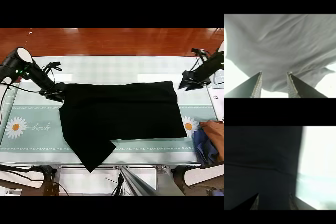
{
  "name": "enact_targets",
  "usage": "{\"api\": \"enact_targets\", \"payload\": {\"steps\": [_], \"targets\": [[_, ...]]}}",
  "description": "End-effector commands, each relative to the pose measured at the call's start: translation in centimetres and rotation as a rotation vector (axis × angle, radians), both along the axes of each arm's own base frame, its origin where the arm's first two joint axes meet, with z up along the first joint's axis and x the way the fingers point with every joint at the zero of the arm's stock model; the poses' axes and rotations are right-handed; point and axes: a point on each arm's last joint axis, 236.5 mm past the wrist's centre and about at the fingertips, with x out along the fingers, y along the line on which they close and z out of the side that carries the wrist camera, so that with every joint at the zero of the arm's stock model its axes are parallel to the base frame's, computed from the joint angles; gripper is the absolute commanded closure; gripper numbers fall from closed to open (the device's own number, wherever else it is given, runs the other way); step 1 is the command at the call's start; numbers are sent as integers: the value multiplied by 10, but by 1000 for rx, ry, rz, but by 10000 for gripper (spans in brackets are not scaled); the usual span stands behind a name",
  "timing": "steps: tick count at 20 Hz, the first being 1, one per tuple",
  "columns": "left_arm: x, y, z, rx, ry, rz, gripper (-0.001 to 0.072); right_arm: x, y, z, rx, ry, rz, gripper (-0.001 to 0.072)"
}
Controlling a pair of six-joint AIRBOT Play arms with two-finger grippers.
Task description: Fold the shirts.
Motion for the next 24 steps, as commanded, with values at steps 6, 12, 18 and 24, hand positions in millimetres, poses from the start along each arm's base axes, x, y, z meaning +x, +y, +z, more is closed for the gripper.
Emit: {"api": "enact_targets", "payload": {"steps": [6, 12, 18, 24], "targets": [[-107, 19, -8, -65, 80, 203, 48, -59, -58, 13, 211, -152, -300, 231], [-182, -12, -49, -196, 229, 244, 51, -79, -57, -26, 248, -111, -338, 234], [-203, -40, -61, -234, 271, 213, 52, -74, -61, -27, 232, -136, -336, 235], [-181, -57, -84, -144, 190, 265, 59, -78, -58, -26, 244, -119, -331, 237]]}}
